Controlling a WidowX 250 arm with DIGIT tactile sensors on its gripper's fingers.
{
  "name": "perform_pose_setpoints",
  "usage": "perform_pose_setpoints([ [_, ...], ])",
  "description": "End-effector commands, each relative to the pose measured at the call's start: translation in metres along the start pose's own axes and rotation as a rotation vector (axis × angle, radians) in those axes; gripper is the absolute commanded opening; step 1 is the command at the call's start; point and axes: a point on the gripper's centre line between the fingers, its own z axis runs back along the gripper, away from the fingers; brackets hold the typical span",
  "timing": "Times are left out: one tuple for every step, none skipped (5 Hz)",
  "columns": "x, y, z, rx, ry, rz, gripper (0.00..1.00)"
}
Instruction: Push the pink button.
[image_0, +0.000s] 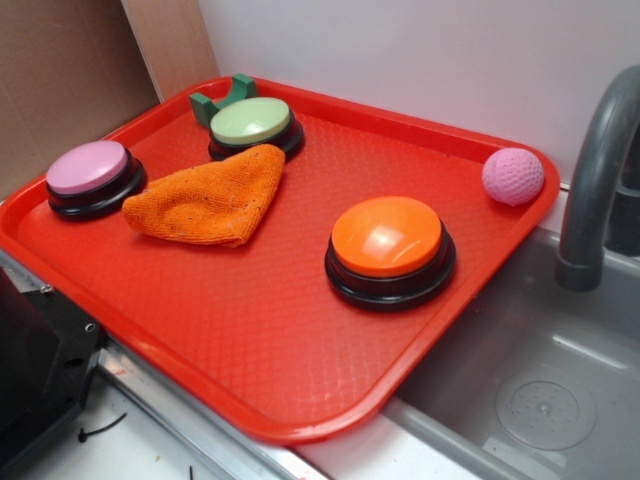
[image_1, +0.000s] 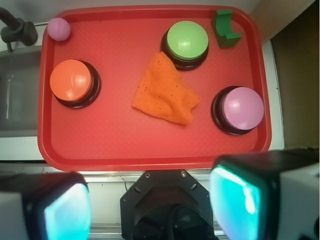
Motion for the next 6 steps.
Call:
perform_pose_setpoints([
  [0.0, 0.0, 0.0, 0.0, 0.0, 0.0, 1.0],
  [0.023, 0.051, -0.051, 0.096, 0.133, 0.24, 1.0],
  [0.036, 0.111, -0.076, 0.23, 0.161, 0.448, 1.0],
  [0.026, 0.162, -0.099, 0.206, 0.14, 0.633, 1.0],
  [0.014, 0.188, -0.124, 0.16, 0.108, 0.764, 1.0],
  [0.011, 0.199, -0.138, 0.127, 0.064, 0.804, 1.0],
])
